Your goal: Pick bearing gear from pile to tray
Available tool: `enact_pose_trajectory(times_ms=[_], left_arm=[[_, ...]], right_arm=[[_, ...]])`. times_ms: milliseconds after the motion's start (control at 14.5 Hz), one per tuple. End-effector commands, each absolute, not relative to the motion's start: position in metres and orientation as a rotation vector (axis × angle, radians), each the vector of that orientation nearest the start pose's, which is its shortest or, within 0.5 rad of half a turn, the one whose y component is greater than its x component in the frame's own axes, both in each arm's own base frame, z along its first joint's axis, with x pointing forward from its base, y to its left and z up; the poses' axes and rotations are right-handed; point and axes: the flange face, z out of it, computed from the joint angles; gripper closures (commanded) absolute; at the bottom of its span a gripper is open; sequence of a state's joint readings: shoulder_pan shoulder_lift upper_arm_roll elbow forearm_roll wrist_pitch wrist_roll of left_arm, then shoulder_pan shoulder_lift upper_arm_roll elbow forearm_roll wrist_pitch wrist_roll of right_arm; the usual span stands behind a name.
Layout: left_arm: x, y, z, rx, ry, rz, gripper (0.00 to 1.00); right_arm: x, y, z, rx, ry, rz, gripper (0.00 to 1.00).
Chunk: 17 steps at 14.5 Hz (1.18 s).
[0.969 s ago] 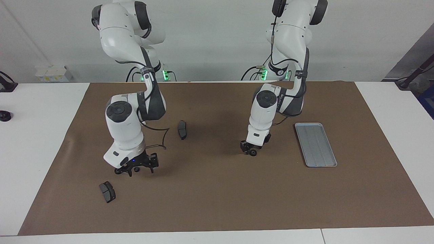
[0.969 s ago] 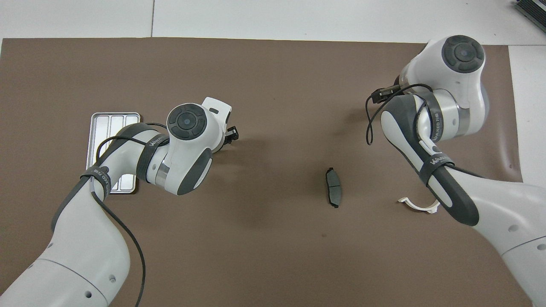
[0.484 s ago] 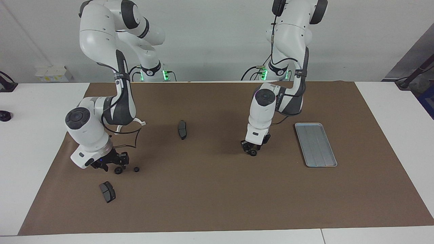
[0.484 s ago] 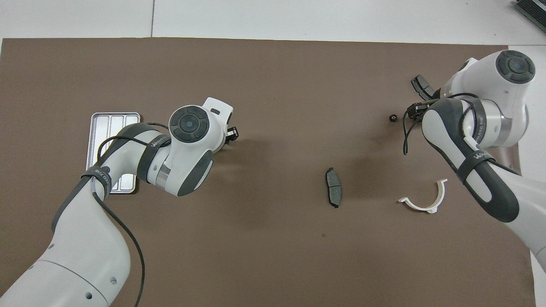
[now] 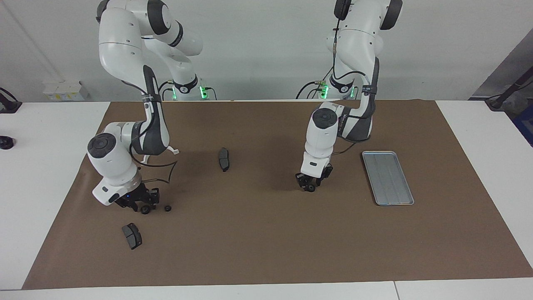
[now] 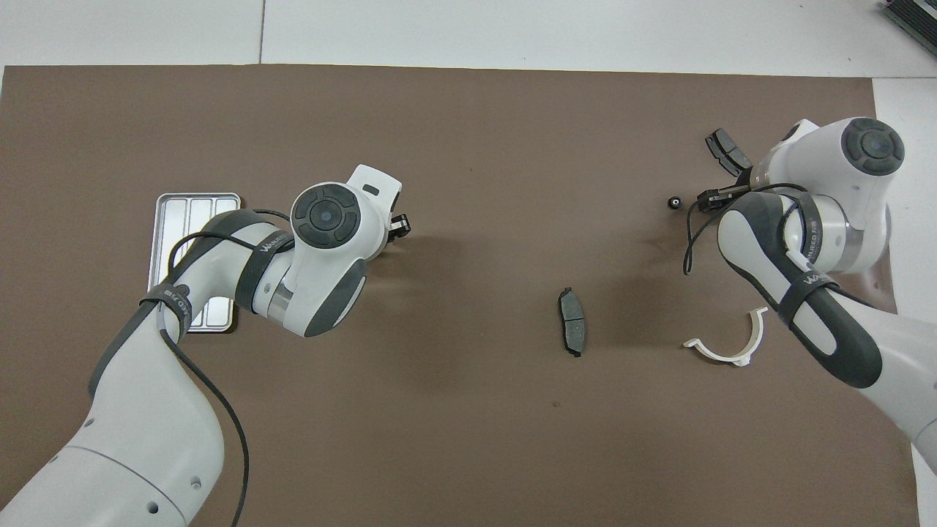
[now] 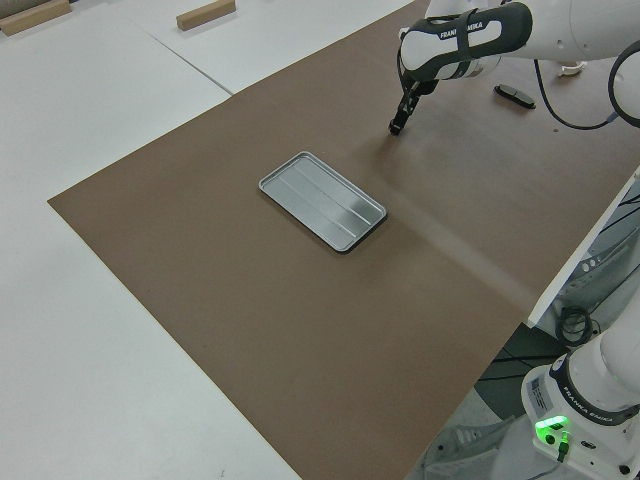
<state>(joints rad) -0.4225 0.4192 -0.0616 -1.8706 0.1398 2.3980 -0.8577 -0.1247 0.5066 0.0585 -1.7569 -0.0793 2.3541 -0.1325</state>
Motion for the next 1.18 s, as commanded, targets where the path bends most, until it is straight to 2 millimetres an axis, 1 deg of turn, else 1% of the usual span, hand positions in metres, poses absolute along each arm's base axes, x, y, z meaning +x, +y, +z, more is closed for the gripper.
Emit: enact_pose_trajectory(times_ms=[0,69,138,484,553,623,692,761,830,899,969,1038,1107], left_arm=[[0.570,-0.297,0.300,-3.099,-0.439,-0.246,0.43],[0.570,-0.298,0.300,-3.098,-0.435,-0.248,0.46],[0.569,-0.298,0.298,-3.090,-0.415,-0.254,0.47],[0.569,-0.299,0.295,-3.095,-0.404,-0.270,0.49],[0.568,-0.299,0.295,-3.095,-0.401,-0.268,0.55],[0.569,-0.300,0.296,-3.097,-0.401,-0.273,0.75],[0.569,-0.299,0.294,-3.096,-0.397,-0.272,1.00],[0.570,-0.299,0.295,-3.099,-0.396,-0.275,1.00],[0.571,-0.298,0.297,-3.095,-0.396,-0.270,1.00],[0.574,-0.296,0.301,-3.088,-0.403,-0.262,1.00],[0.578,-0.294,0.309,-3.074,-0.408,-0.242,1.00],[0.580,-0.288,0.324,-3.054,-0.417,-0.223,1.00],[0.586,-0.265,0.351,-3.052,-0.454,-0.237,1.00]], right_arm=[[0.661,-0.051,0.297,-3.154,-0.160,-0.165,0.46],[0.661,-0.051,0.297,-3.153,-0.151,-0.165,0.49],[0.661,-0.051,0.297,-3.154,-0.143,-0.165,0.55],[0.661,-0.050,0.297,-3.154,-0.104,-0.178,0.77],[0.661,-0.050,0.297,-3.153,-0.100,-0.178,0.81],[0.661,-0.050,0.297,-3.153,-0.100,-0.178,0.84],[0.662,-0.050,0.298,-3.154,-0.104,-0.180,0.86],[0.662,-0.047,0.299,-3.153,-0.121,-0.185,0.86],[0.664,-0.042,0.303,-3.154,-0.139,-0.197,0.88],[0.666,-0.034,0.314,-3.152,-0.156,-0.226,0.89],[0.668,-0.015,0.323,-3.148,-0.196,-0.246,0.89],[0.668,0.008,0.332,-3.143,-0.237,-0.261,0.89],[0.667,0.027,0.340,-3.137,-0.275,-0.271,0.89]])
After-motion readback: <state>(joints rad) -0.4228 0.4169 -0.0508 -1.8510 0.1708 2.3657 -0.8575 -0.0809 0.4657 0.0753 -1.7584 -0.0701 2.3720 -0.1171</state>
